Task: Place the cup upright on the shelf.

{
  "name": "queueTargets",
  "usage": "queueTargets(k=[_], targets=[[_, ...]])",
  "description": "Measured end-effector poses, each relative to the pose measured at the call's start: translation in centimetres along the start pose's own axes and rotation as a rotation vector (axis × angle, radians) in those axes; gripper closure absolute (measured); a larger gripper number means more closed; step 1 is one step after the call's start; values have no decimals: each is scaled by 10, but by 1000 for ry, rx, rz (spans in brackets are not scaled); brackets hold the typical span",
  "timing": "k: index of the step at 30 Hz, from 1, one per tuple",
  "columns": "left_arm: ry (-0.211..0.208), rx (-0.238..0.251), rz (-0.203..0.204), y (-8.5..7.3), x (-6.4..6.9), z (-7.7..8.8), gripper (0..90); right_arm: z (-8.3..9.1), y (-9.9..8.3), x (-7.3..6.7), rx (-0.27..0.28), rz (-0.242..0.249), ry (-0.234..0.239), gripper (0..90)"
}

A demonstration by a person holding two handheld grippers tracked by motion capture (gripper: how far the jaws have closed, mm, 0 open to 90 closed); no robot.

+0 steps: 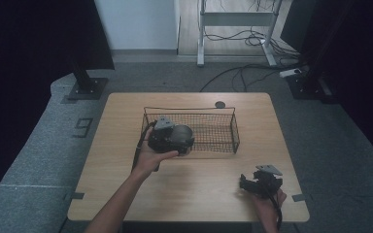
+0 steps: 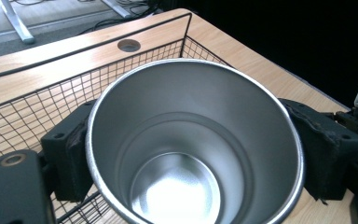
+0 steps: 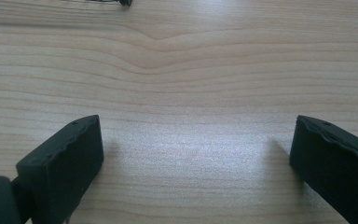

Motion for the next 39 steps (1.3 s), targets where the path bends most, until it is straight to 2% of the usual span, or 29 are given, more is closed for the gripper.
queueTargets(k=[16,25,39], targets=[[24,9,-2,10,-12,-1,144,0,0,0,0,0,0,27],[23,15,17,17,-19,-3,144,0,0,0,0,0,0,27],[50,11,27,21,-30,-12,144,0,0,0,1,0,1,27]])
Point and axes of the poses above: each handheld gripper's, and its own axes: z roughly backward along the jaws, y roughly out of its top, x roughly to its right, the point moved 6 cm from there along -z, roughly forward along the jaws, and after that the axes turned 15 degrees about z, right-handed, at the moved point
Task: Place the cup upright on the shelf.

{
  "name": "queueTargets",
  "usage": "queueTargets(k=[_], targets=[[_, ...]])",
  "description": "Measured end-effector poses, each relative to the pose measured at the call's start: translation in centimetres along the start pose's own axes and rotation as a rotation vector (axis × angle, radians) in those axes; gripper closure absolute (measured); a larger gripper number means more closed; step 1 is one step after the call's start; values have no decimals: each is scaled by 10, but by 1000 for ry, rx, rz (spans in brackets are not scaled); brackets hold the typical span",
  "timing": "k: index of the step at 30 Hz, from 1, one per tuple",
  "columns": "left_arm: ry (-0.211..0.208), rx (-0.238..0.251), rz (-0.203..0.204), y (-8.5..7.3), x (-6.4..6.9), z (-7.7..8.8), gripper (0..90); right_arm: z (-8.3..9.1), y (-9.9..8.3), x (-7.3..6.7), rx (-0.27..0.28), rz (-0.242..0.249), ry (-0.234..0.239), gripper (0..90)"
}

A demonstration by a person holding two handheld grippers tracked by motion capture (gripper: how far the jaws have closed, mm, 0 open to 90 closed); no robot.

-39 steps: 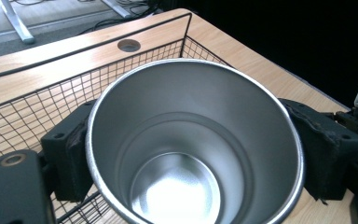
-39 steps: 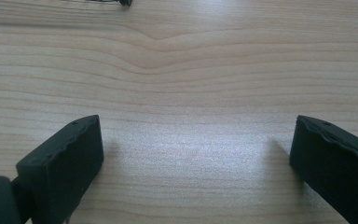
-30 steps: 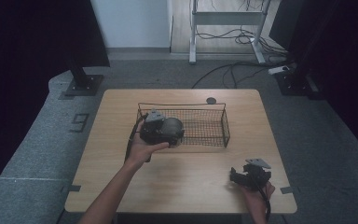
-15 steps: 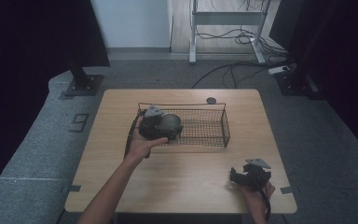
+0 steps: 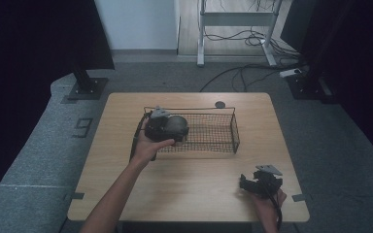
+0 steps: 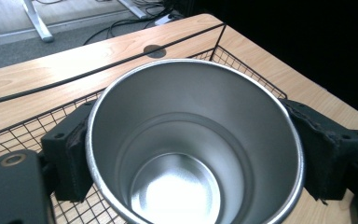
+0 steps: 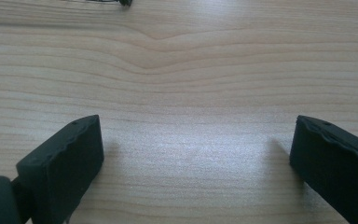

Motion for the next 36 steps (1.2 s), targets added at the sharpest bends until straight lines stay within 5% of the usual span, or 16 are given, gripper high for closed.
queueTargets(k=[36], targets=[[54,-9,51,5,-30,-34,144,0,0,0,-1,0,0,27]])
Point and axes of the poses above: each handheld gripper's, and its own axes: z roughly backward along the jaws, y roughly out of its top, x roughly to its right, the point moved 6 cm from there along -z, roughly forward along the jaws, and after that the axes turned 15 degrees about z, right-handed, at the moved point
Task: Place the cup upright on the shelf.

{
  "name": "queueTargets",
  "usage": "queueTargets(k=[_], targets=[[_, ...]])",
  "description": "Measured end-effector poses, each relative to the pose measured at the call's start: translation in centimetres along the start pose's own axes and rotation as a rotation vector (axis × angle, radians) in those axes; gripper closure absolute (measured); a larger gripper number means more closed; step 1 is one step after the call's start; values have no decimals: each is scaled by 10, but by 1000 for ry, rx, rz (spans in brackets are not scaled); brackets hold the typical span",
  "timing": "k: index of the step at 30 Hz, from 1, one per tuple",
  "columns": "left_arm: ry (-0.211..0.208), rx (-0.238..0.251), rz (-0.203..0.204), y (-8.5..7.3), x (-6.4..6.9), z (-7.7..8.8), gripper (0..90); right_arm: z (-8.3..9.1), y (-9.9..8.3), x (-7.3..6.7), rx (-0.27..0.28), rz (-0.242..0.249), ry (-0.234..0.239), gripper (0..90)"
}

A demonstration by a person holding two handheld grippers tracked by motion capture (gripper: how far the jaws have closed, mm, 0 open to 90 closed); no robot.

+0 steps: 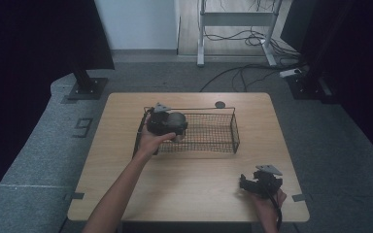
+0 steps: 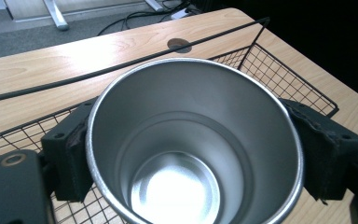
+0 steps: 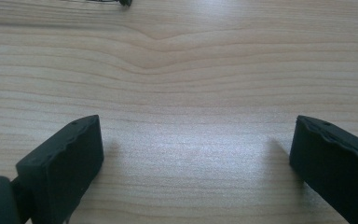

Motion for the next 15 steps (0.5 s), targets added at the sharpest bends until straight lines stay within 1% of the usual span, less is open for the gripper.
queueTargets(k=[7,12,15], targets=[[-1,7,7,7,-5,-11,144,0,0,0,1,-1,0,30],[8,-4,9,8,-8,-19,144,0,0,0,1,-1,-1,30],[11,-4,9,11,-7,-23,144,0,0,0,1,-1,0,30]])
Point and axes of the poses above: each handheld gripper's, and its own axes: z roughly backward along the jaws, y roughly out of its top, x roughly to its right, the point moved 6 cm from there along -z, roughly forward along the jaws, and after that the axes turned 15 degrees about z, right-handed, at the moved point
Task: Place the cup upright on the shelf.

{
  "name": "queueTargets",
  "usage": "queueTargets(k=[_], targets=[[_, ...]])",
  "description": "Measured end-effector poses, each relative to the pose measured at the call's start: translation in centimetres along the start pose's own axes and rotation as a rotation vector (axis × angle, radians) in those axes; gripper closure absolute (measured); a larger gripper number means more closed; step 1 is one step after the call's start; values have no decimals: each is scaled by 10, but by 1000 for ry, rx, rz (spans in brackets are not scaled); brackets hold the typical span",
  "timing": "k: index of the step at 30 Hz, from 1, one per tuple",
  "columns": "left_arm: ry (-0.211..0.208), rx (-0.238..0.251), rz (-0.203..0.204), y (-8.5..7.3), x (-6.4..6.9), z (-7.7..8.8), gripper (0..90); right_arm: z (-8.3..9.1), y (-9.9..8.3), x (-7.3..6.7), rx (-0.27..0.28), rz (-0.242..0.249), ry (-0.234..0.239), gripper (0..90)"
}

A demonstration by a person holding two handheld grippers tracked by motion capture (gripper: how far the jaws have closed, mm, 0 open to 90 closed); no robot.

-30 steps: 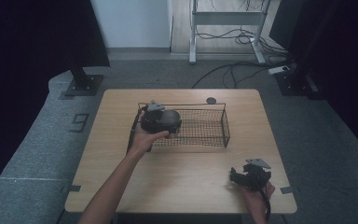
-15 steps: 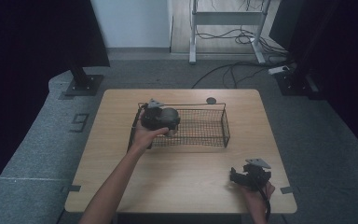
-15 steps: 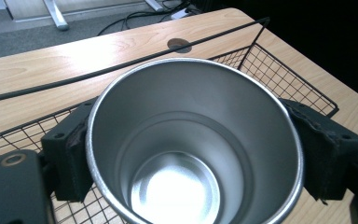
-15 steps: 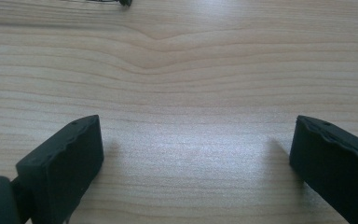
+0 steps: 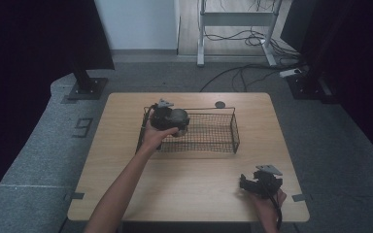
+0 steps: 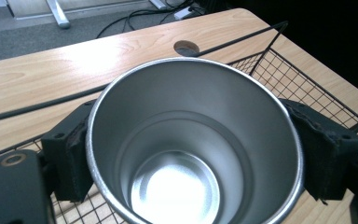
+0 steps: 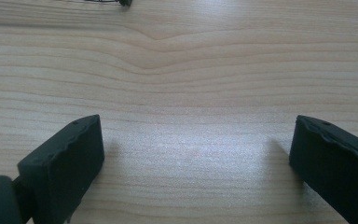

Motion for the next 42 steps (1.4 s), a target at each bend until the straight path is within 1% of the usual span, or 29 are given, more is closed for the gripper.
queueTargets(k=[7,11,17,23,32,36,39,42], targets=[[-1,5,-4,3,4,-3,144,0,0,0,0,0,0,31],[14,-12,-3,0,3,-9,144,0,0,0,0,0,0,31],[19,-27,1,-3,1,-16,144,0,0,0,0,0,0,31],[38,-44,23,-9,-6,-26,143,0,0,0,0,1,0,34],[62,-61,47,-17,-17,-33,143,0,0,0,1,2,0,34],[79,-75,59,-20,-21,-36,143,0,0,0,1,2,0,34],[83,-88,67,-22,-22,-38,143,0,0,0,1,2,0,34],[75,-113,63,-25,-21,-41,142,0,0,0,1,2,0,34]])
Point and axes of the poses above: each handheld gripper's, and its own axes: z roughly backward along the jaws, y roughly out of its top, x roughly to its right, the point moved 6 cm from there along -z, roughly forward along the jaws, and after that the axes turned 15 degrees about z, right-handed, at the moved point
